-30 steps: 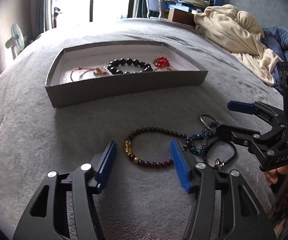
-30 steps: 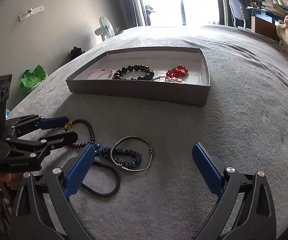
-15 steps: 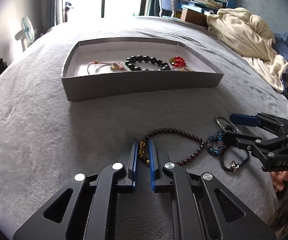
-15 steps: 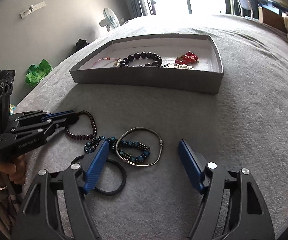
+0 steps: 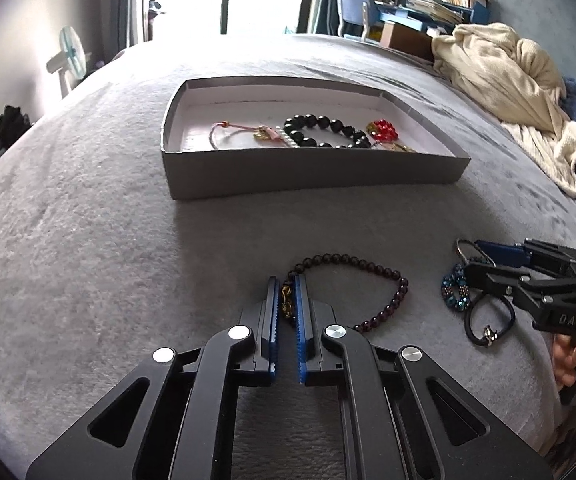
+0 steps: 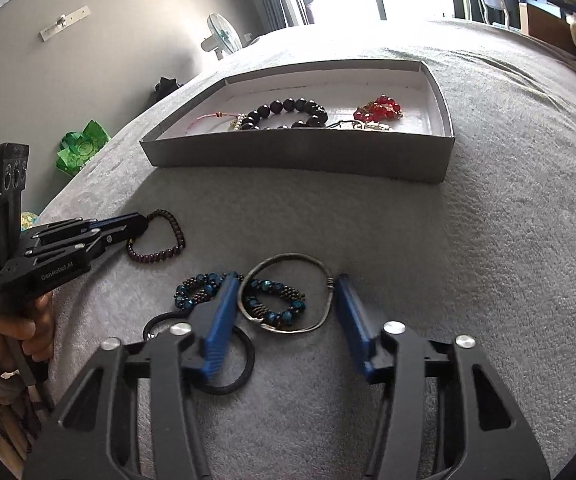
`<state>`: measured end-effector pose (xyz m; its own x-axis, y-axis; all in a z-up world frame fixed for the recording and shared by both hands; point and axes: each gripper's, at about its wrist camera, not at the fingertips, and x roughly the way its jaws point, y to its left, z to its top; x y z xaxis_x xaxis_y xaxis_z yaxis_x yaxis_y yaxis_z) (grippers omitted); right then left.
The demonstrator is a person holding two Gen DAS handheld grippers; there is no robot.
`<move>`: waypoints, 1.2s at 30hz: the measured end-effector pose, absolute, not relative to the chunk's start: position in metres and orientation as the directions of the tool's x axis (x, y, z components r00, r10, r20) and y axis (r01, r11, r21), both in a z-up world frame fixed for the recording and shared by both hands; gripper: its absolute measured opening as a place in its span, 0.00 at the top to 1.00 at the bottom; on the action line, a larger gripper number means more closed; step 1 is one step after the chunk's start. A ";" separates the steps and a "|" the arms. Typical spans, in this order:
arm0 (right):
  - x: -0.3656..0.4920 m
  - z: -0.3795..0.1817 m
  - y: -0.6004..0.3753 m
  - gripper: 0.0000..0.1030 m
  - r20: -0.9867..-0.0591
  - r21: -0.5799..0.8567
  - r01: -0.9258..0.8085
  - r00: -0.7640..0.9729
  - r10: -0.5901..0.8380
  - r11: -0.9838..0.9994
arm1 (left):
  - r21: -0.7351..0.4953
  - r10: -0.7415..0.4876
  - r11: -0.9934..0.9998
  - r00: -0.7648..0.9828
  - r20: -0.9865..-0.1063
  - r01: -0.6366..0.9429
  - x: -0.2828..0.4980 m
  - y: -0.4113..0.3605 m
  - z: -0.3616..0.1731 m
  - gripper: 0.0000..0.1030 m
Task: Organize jewelry
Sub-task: 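Grasp the dark bead bracelet with the left tool while the right tool grasps a silver bangle, then carry the bracelet and bangle into the grey box and open both tools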
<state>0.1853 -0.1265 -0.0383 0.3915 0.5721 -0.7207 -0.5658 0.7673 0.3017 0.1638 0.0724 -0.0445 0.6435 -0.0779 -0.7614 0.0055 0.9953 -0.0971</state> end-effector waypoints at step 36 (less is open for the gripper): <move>0.179 -0.016 -0.133 0.53 -0.660 0.257 -0.550 0.500 0.560 0.794 | -0.093 -0.117 0.993 0.730 -0.673 0.074 0.156 0.060 0.008 0.93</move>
<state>0.1788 -0.1327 -0.0158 0.5000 0.5601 -0.6605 -0.5501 0.7945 0.2572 0.1559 0.0599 0.0084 0.7305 -0.1172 -0.6728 0.0738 0.9929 -0.0928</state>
